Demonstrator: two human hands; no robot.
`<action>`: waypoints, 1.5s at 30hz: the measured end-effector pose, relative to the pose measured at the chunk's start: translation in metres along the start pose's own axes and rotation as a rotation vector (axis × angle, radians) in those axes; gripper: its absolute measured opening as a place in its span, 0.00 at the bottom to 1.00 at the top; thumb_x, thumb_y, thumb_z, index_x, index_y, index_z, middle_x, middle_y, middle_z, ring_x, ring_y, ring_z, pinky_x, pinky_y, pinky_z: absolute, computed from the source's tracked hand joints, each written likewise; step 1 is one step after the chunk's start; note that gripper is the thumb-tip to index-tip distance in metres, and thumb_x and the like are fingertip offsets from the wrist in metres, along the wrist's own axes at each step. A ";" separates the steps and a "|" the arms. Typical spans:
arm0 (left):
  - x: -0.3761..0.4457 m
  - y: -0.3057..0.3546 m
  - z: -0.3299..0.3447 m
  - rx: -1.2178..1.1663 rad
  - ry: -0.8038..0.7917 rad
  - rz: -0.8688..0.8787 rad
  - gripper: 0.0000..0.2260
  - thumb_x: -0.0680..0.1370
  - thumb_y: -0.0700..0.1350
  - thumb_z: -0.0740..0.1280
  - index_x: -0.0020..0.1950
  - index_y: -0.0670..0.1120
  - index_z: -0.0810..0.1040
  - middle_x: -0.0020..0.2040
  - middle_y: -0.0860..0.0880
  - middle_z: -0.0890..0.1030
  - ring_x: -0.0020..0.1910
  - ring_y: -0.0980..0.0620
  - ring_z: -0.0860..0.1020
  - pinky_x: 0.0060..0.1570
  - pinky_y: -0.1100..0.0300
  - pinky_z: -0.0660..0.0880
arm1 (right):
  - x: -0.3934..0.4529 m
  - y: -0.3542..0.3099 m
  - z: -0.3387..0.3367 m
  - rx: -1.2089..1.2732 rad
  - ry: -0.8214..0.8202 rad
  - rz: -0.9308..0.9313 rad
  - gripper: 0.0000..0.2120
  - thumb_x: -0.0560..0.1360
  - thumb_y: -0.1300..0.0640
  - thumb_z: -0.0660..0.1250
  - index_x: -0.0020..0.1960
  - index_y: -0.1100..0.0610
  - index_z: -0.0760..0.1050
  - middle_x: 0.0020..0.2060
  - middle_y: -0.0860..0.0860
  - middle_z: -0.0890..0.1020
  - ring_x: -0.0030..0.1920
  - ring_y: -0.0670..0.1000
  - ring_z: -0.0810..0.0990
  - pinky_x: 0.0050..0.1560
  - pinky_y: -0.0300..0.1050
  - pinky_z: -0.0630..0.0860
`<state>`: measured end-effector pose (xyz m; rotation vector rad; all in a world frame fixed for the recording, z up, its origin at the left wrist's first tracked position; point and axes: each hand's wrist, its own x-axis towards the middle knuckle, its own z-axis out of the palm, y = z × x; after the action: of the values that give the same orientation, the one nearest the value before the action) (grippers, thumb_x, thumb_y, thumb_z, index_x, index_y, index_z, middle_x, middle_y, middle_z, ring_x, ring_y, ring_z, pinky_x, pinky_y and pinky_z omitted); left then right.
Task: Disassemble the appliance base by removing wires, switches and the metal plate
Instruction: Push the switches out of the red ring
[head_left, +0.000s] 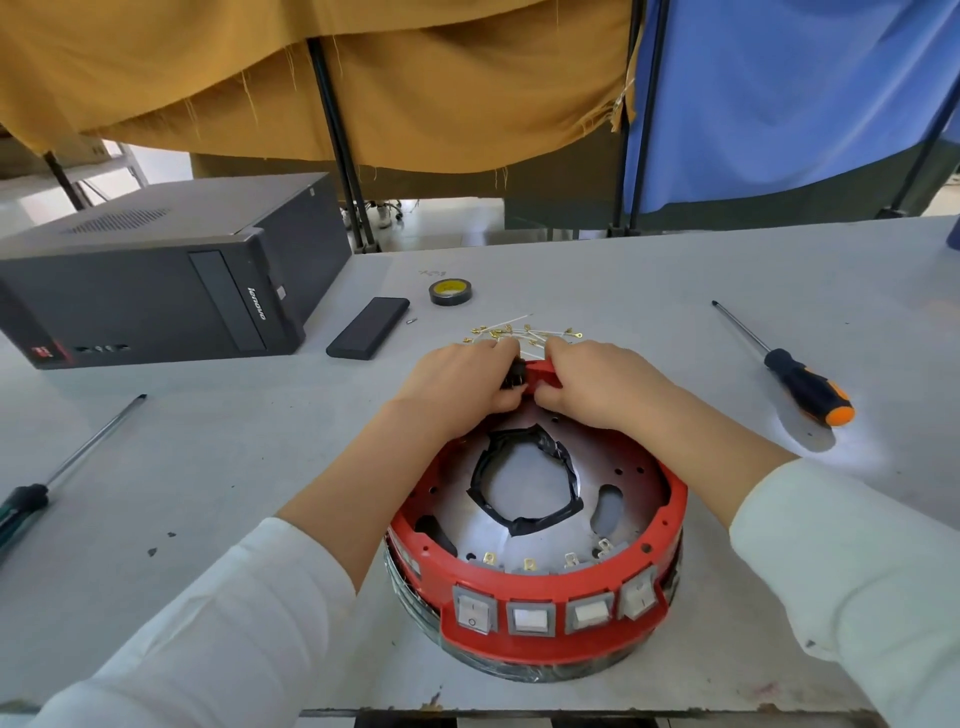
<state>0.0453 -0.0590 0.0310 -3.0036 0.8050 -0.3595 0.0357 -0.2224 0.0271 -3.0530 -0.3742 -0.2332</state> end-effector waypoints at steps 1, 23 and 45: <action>-0.001 -0.004 -0.001 -0.050 -0.040 -0.025 0.16 0.77 0.57 0.63 0.55 0.47 0.68 0.53 0.46 0.78 0.50 0.42 0.77 0.39 0.55 0.65 | -0.002 -0.001 -0.001 -0.011 0.032 -0.008 0.19 0.74 0.45 0.61 0.58 0.56 0.66 0.51 0.55 0.79 0.43 0.57 0.73 0.37 0.46 0.63; -0.017 -0.024 0.007 -0.405 -0.094 -0.166 0.14 0.78 0.39 0.59 0.62 0.49 0.73 0.60 0.45 0.78 0.57 0.42 0.75 0.55 0.48 0.72 | 0.015 -0.025 0.007 -0.176 0.251 -0.390 0.14 0.78 0.49 0.56 0.56 0.59 0.67 0.48 0.58 0.81 0.45 0.61 0.79 0.37 0.47 0.63; -0.020 -0.020 0.001 -0.413 -0.145 -0.229 0.14 0.77 0.37 0.58 0.58 0.52 0.73 0.55 0.47 0.78 0.52 0.44 0.74 0.52 0.48 0.73 | 0.026 -0.013 -0.002 0.244 0.296 0.037 0.11 0.79 0.45 0.53 0.51 0.52 0.64 0.36 0.46 0.74 0.33 0.48 0.72 0.30 0.44 0.61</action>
<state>0.0390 -0.0316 0.0268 -3.4654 0.5850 0.0346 0.0570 -0.2035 0.0331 -2.7283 -0.3018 -0.5814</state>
